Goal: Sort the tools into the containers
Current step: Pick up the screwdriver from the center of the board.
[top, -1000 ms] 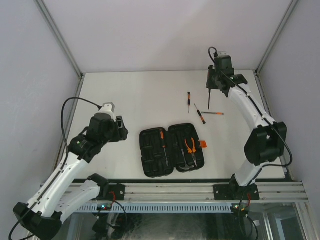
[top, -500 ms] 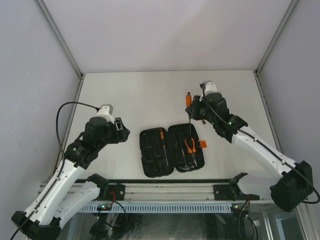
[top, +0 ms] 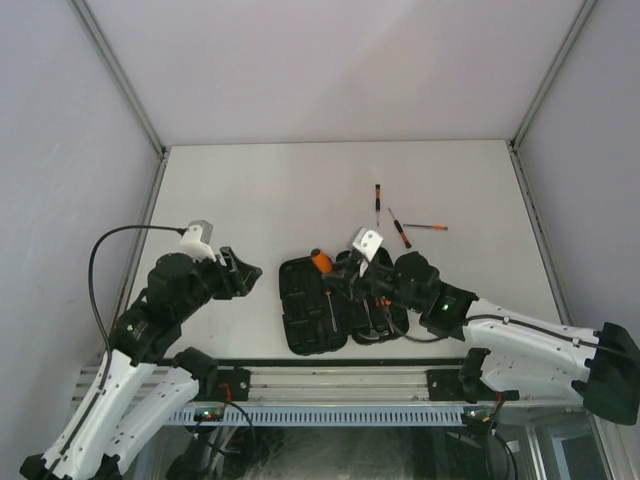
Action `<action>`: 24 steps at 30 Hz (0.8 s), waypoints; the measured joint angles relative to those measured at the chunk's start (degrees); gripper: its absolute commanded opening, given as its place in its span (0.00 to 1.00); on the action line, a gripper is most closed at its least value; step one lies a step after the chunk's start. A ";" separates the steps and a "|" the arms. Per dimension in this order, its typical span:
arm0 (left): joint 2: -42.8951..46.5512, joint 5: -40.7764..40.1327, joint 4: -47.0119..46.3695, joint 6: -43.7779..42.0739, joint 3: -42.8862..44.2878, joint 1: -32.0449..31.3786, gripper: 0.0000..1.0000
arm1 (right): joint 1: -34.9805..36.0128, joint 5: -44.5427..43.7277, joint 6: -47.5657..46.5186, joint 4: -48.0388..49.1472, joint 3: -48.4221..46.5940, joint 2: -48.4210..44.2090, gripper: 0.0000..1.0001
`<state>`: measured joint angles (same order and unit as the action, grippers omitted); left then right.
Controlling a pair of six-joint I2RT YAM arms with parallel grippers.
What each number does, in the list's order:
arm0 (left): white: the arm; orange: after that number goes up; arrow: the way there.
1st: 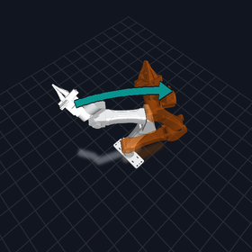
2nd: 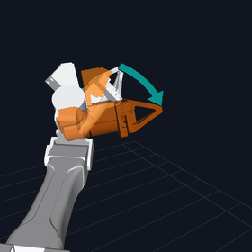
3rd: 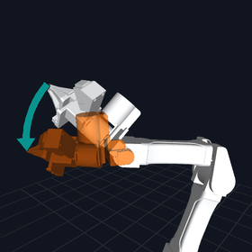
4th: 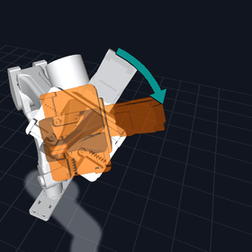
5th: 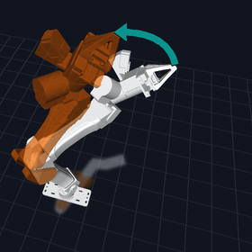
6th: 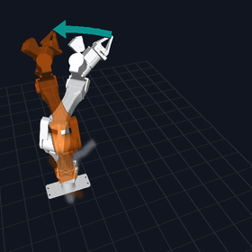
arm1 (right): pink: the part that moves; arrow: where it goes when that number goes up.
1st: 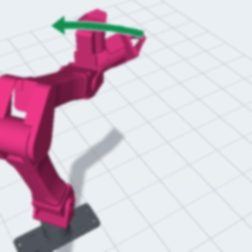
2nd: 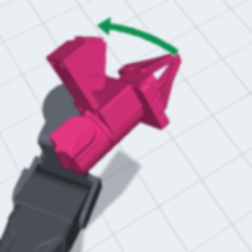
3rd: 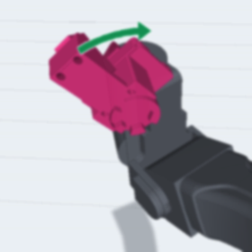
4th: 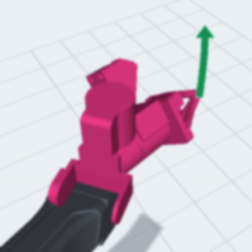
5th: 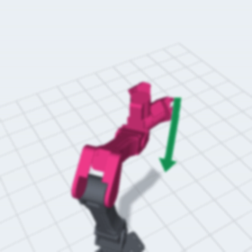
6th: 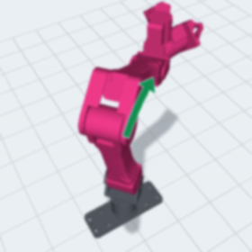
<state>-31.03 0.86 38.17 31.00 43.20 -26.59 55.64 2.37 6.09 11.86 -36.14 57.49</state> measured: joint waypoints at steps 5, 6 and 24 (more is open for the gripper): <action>3.76 2.91 1.16 0.55 -0.35 0.00 0.69 | 7.63 2.12 -17.18 2.54 0.00 1.62 0.00; 4.11 3.45 1.49 0.59 -0.35 -0.02 0.69 | 8.52 2.51 -20.65 2.40 0.00 1.90 0.00; 0.00 3.04 -1.88 3.08 -0.35 -18.84 0.70 | 13.00 5.27 -60.52 -12.33 -0.04 2.51 0.00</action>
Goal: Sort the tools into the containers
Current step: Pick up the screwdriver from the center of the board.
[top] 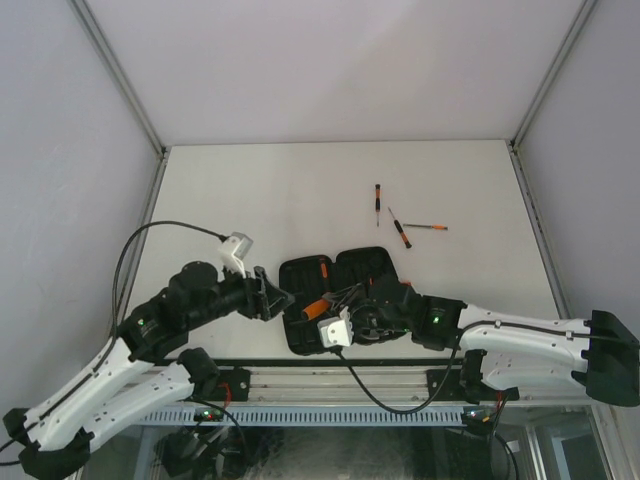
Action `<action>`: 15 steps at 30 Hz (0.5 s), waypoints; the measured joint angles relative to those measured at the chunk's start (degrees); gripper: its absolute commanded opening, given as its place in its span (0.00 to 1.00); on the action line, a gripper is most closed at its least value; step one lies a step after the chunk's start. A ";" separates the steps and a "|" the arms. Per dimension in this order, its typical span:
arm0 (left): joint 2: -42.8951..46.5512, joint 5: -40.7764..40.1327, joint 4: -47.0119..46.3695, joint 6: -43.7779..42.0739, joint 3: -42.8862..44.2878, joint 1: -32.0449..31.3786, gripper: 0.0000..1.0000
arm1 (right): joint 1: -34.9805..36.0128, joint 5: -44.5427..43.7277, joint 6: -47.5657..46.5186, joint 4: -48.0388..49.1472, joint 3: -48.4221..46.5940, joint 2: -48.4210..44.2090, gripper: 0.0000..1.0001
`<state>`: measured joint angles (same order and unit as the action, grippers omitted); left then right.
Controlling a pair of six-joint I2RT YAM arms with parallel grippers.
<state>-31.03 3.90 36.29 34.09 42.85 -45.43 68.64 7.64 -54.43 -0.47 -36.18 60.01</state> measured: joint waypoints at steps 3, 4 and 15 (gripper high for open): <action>-2.32 -0.76 -2.32 -0.02 0.00 -3.02 0.71 | 0.50 -0.33 -1.55 -1.66 0.00 0.00 0.00; -2.71 -0.79 -2.91 -0.02 0.00 -3.45 0.71 | 0.68 -0.44 -1.97 -2.03 0.00 0.00 0.00; -9.42 0.20 -10.80 -0.07 0.00 -8.96 0.65 | 2.12 -2.56 -4.70 -1.81 -0.13 1.05 0.00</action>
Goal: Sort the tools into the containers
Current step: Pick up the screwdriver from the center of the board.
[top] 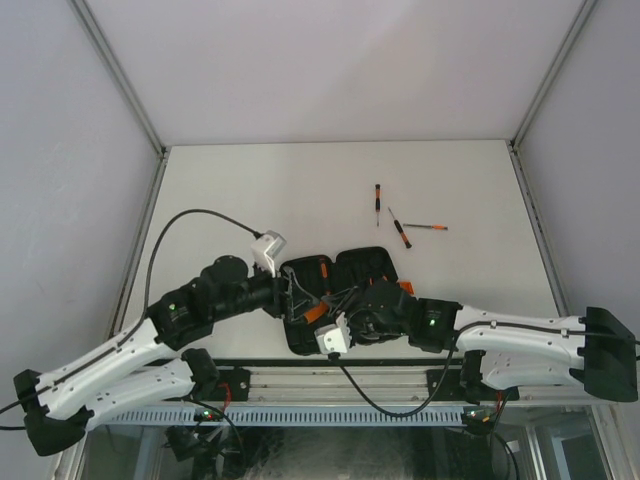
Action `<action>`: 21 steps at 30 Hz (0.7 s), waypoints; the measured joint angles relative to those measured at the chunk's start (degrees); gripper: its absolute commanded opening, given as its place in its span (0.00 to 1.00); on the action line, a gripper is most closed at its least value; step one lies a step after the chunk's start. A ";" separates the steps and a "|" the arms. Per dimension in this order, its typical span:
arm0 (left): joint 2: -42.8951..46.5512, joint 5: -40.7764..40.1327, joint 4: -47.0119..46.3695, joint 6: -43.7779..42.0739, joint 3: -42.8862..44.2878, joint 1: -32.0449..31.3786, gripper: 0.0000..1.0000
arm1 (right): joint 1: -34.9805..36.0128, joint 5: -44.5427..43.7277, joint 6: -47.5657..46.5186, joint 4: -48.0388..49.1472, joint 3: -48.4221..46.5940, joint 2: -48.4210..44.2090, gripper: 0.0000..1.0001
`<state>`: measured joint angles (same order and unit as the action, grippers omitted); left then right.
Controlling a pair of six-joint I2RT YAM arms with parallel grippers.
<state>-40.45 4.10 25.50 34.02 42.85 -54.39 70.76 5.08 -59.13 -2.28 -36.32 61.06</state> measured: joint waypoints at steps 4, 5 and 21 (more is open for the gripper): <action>-2.80 1.11 -0.83 -0.17 0.00 -0.68 0.62 | 0.07 -1.18 -0.96 0.76 -0.04 0.59 0.00; -3.06 1.29 -0.87 -0.17 0.00 -0.70 0.61 | 0.09 -1.53 -1.29 1.01 -0.07 0.70 0.00; -6.32 5.60 -0.83 -3.39 -1.84 -0.76 0.39 | 0.22 -4.83 -4.76 1.99 -0.96 0.87 0.00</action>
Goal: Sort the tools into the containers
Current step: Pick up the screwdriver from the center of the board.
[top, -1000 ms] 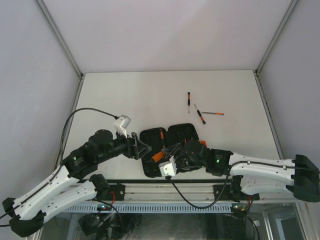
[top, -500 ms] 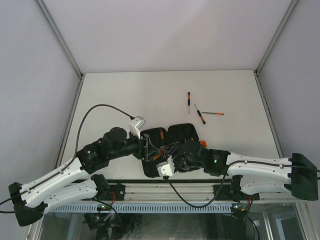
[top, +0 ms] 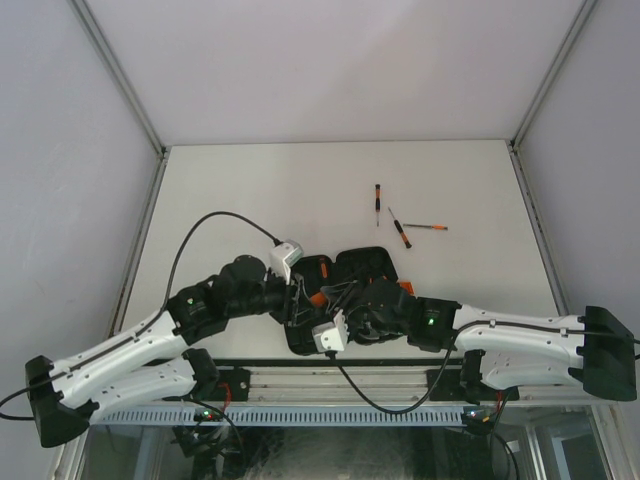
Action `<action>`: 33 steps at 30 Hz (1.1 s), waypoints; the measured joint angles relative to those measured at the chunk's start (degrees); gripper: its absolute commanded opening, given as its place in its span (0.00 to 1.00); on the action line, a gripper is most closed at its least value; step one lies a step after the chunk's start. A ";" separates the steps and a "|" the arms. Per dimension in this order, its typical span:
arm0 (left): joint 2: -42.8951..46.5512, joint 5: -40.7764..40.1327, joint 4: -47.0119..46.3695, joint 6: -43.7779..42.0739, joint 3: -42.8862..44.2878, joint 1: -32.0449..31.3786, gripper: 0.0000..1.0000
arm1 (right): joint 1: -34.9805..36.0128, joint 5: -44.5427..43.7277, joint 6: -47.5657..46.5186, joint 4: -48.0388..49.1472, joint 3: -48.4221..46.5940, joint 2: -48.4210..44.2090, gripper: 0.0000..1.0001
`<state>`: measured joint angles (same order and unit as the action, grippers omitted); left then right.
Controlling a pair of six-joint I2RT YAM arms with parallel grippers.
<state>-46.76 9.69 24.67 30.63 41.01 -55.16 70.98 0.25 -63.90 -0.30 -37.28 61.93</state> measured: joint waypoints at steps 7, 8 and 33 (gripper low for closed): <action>-0.85 -0.39 0.26 -1.29 0.02 0.00 0.12 | 0.00 -0.37 -0.98 -0.74 0.00 0.02 0.15; -0.94 -0.48 0.26 -1.29 0.02 -0.02 0.10 | 0.00 -0.39 -1.07 -0.81 0.00 0.02 0.20; -0.72 -14.08 0.81 -0.59 -0.11 0.02 0.00 | 0.07 1.49 20.20 -1.46 1.44 -15.67 0.62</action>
<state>-47.48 -4.38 25.47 30.04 40.91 -55.13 71.05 1.74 -43.70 -1.76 -35.83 46.26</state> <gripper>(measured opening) 0.339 0.618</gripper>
